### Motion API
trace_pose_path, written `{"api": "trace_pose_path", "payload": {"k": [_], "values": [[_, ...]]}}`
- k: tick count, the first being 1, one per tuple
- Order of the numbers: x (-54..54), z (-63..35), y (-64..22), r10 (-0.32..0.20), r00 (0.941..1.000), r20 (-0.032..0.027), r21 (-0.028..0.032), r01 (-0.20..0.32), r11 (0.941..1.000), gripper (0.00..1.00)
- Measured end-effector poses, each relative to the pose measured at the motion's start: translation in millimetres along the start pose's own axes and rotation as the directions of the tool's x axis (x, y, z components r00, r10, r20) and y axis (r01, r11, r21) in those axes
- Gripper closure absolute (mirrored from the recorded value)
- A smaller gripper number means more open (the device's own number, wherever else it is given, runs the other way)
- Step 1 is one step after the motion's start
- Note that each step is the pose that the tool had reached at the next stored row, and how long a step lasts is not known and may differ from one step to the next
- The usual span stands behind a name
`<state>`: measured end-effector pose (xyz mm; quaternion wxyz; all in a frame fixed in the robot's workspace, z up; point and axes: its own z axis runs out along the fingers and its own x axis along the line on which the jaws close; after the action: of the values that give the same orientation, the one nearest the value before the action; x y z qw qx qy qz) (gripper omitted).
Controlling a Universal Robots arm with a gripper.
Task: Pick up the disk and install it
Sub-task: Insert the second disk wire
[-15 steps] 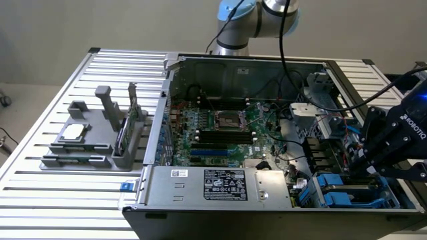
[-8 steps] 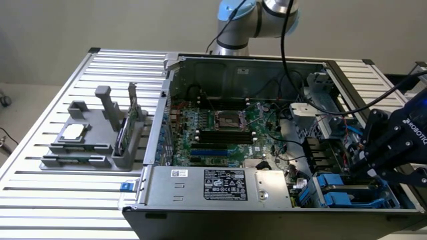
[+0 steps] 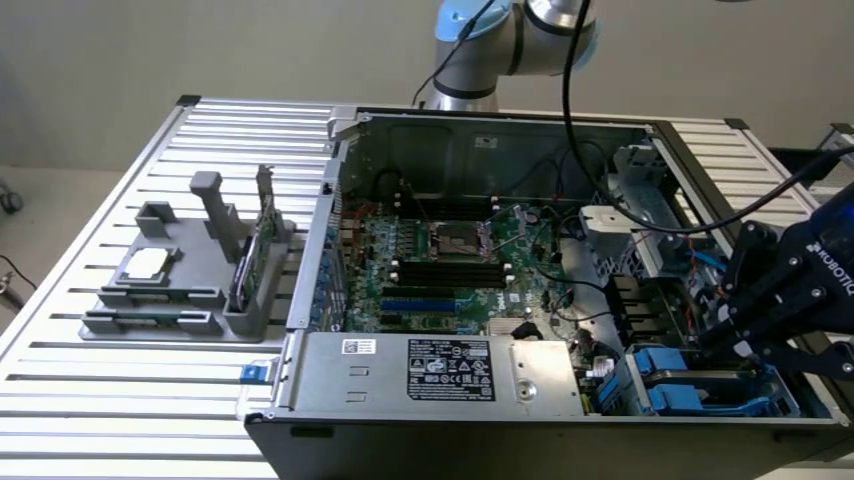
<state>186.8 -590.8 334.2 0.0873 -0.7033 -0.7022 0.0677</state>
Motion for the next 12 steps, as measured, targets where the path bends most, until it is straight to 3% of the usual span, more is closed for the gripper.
{"api": "trace_pose_path", "payload": {"k": [6,7,12], "values": [[-0.5,-0.1,0.0,0.000,1.0000,-0.0020,0.0003,0.000,1.0000,0.82],[-0.5,-1.2,-0.3,-0.001,1.0000,-0.0029,0.0005,0.001,1.0000,0.75],[-0.2,-8.1,-4.2,-0.002,1.0000,-0.0097,0.0050,0.002,1.0000,0.75]]}}
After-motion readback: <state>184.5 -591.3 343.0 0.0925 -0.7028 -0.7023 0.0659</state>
